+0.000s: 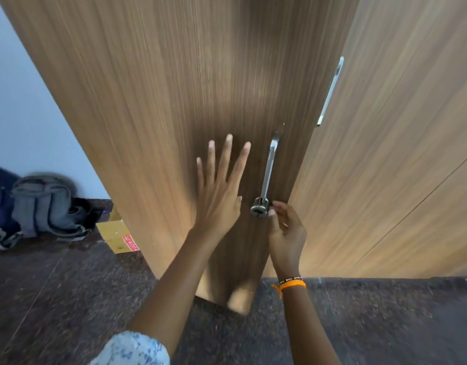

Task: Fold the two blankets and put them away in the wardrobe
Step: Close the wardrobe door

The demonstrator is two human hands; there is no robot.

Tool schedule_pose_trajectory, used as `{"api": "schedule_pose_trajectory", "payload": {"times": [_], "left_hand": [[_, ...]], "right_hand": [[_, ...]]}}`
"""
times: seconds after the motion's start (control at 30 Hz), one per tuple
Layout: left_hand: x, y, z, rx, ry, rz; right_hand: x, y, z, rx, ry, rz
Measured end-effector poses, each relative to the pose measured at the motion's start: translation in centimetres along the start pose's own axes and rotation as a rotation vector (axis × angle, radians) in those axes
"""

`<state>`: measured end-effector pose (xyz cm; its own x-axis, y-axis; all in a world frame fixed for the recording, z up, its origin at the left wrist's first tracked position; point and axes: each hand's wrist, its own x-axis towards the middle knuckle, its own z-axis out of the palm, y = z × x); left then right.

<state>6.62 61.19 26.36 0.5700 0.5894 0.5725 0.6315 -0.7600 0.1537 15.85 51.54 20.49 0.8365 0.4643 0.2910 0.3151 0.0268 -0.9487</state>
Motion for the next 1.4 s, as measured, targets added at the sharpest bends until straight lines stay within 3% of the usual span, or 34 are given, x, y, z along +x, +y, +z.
{"api": "schedule_pose_trajectory", "payload": {"times": [0.1,0.2,0.37,0.73,1.13,1.4], "left_hand": [[2.1,-2.0,3.5,0.113,-0.061,0.049],[3.7,-3.0,5.8,0.220,-0.041,0.046],[6.3,-3.0,7.3,0.258,0.008,0.008],[12.9,-3.2,11.5,0.301,0.018,-0.125],[14.6,-4.2,14.4,0.336,0.137,-0.061],[13.7,-4.1,12.4,0.289,0.035,0.004]], "right_hand": [[2.2,-2.4,0.7,0.039,0.048,-0.161],[5.0,-5.2,2.6,0.089,-0.062,-0.272],[8.7,-6.5,6.3,0.293,0.033,-0.169],[17.1,-4.8,9.2,0.267,0.014,-0.171],[20.3,-3.1,11.3,0.209,0.094,-0.245],[20.1,-3.8,10.4,0.207,0.004,-0.259]]}}
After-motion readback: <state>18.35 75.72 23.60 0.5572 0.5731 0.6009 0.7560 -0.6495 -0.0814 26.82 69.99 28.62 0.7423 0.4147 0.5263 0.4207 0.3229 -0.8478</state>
